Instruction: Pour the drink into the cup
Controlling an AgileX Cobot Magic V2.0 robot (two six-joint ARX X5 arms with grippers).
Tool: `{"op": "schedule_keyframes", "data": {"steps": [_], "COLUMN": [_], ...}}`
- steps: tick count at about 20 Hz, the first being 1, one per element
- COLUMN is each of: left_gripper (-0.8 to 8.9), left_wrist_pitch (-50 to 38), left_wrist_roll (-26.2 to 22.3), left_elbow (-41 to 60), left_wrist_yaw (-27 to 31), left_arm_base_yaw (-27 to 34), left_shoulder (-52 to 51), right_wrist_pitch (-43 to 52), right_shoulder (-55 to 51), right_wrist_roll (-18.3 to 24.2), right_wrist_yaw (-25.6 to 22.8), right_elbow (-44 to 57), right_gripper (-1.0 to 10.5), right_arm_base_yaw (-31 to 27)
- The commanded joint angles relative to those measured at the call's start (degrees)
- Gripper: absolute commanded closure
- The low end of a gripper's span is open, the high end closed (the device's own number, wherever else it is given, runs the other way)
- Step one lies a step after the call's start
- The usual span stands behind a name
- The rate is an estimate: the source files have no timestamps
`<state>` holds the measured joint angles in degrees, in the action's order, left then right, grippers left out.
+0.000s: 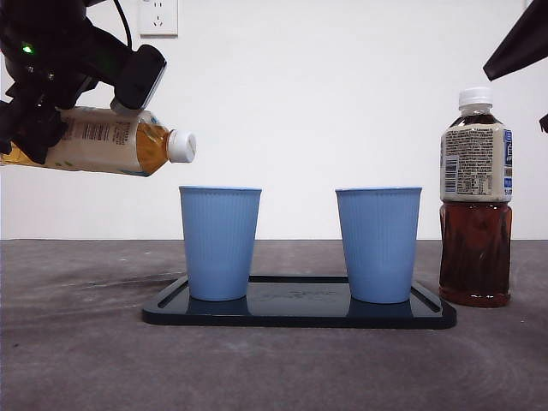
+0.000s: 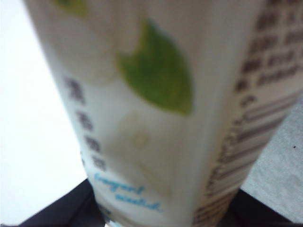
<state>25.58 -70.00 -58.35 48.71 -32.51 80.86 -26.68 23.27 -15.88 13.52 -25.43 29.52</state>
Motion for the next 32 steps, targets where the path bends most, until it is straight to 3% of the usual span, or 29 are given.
{"op": "schedule_keyframes", "data": {"steps": [1,6,8,11,13,18,20,26,32], "left_gripper": [6.33,6.33,6.33,6.33,6.33,6.33,6.33,6.33,6.33], "left_wrist_pitch": [-1.60,-1.60,-1.90,-2.73,-2.60,-1.77,-2.86,-19.69,-41.20], "left_wrist_roll": [0.11,0.28,4.37,15.43,24.59,57.64,65.90,76.87,79.34], "left_elbow": [-2.14,-2.14,-2.14,-2.14,-2.14,-2.10,-1.42,11.28,24.09], "left_wrist_yaw": [1.05,1.05,1.03,-0.24,-4.39,-22.53,-30.58,-38.27,-39.12], "left_arm_base_yaw": [-0.57,-0.90,-0.90,-0.87,-0.55,2.73,5.84,10.60,10.60], "left_shoulder": [0.31,0.31,0.28,-0.77,-3.10,-12.44,-14.62,-17.55,-15.80], "right_wrist_pitch": [0.02,-0.09,-0.13,-0.42,-0.44,-0.44,-0.46,-0.44,-0.39], "right_shoulder": [0.07,0.07,0.07,0.07,0.09,0.09,0.09,0.09,0.09], "right_wrist_roll": [0.50,0.50,0.50,0.50,0.50,0.48,0.48,0.48,0.46], "right_wrist_yaw": [0.04,0.00,0.00,-0.02,-0.04,-0.04,-0.07,-1.73,-1.99], "right_elbow": [-0.83,-0.83,-0.83,-0.83,-0.83,-0.83,-0.83,-0.83,-0.83], "right_gripper": [5.5,5.5,5.5,5.5,5.5,5.5,5.5,5.5,5.5], "right_arm_base_yaw": [0.37,0.37,0.37,0.37,0.37,0.37,0.37,0.37,0.37]}}
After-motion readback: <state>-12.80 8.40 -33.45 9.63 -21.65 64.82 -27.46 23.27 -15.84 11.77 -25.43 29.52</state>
